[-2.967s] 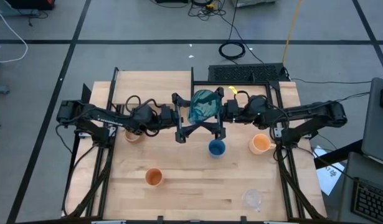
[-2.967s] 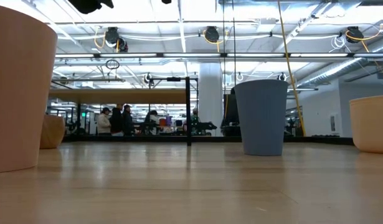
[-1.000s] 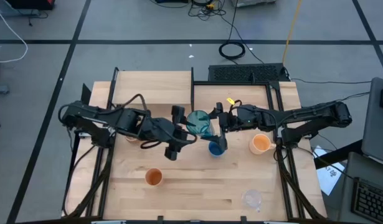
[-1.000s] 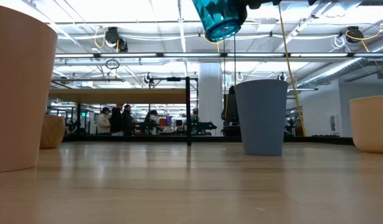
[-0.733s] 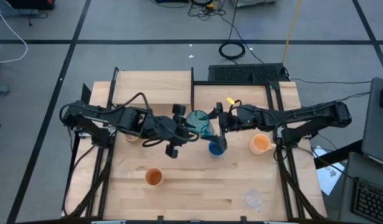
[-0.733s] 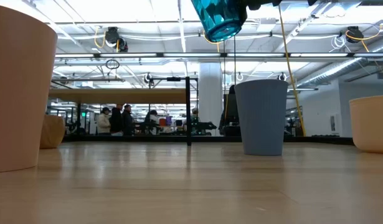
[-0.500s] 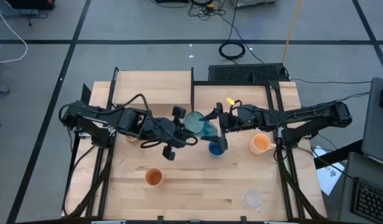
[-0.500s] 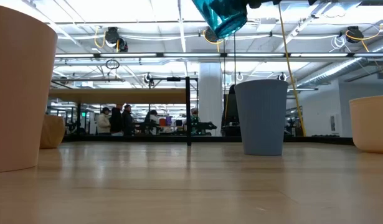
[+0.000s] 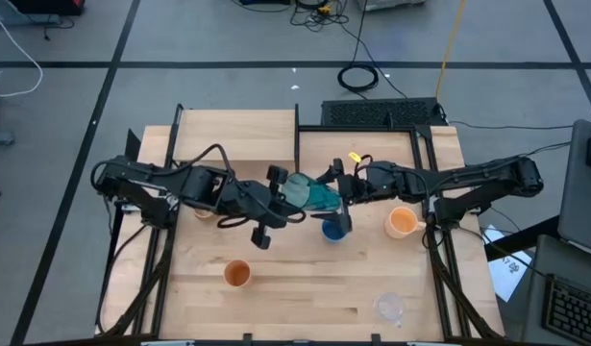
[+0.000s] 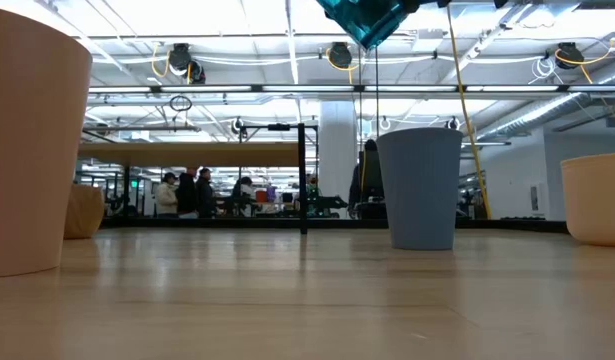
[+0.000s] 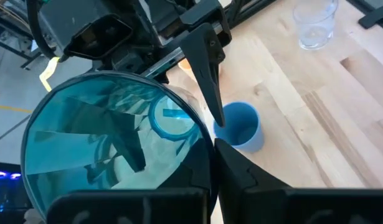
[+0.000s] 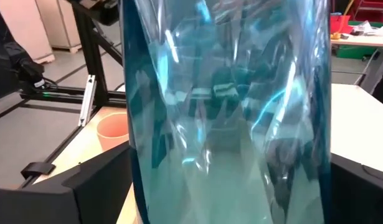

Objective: Stack small to large cups/mugs on shelf
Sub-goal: Put the light blue cup on the shelf

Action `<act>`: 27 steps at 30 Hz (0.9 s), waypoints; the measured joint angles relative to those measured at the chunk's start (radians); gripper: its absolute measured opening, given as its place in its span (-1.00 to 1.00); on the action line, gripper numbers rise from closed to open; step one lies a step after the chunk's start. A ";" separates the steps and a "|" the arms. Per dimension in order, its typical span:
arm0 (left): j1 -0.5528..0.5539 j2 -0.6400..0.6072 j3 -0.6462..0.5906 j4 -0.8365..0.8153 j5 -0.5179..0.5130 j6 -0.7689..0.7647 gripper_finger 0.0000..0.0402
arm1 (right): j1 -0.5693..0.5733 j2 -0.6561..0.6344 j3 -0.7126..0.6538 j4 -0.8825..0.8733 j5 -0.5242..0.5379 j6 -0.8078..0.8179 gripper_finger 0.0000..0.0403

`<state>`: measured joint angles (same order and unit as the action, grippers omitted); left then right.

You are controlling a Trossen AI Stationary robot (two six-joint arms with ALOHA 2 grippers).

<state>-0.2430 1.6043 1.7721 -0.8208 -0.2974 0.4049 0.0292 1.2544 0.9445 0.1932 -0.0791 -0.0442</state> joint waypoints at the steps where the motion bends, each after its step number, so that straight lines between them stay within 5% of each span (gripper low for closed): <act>1: 0.001 0.000 0.000 0.002 0.000 0.000 -0.97 | 0.000 -0.004 0.000 -0.004 0.001 0.000 0.98; 13: -0.001 -0.047 0.000 0.000 -0.010 -0.001 -0.98 | 0.000 -0.120 -0.001 -0.153 0.006 -0.006 0.98; 27: 0.028 -0.143 0.000 -0.017 -0.085 -0.072 -0.98 | 0.002 -0.237 -0.002 -0.428 0.183 -0.010 0.98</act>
<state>-0.2151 1.4613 1.7725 -0.8380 -0.3829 0.3331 0.0314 1.0177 0.9429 -0.2344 0.1040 -0.0545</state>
